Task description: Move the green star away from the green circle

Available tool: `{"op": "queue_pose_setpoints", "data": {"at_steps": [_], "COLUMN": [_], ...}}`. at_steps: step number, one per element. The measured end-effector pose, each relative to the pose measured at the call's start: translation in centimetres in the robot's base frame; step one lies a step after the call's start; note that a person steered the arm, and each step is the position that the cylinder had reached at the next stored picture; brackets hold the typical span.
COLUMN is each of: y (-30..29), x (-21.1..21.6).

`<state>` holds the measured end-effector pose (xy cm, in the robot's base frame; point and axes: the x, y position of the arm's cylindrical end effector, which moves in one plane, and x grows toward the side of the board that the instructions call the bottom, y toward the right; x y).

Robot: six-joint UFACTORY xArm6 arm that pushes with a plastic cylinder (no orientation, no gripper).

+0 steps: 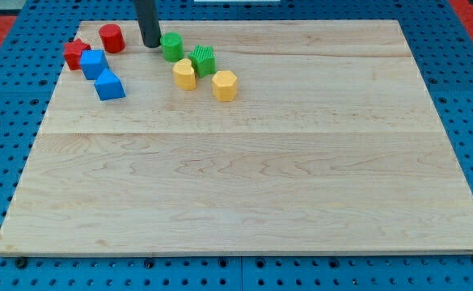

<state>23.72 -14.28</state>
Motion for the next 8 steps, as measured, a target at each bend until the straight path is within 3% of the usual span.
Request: {"op": "queue_pose_setpoints", "data": {"at_steps": [1,2,3,4,5,6,8], "y": [3.0,5.5,6.0,4.1,3.7,8.6,12.3], "x": [-0.5,3.4,4.7,2.6,5.0,5.9,4.2]}}
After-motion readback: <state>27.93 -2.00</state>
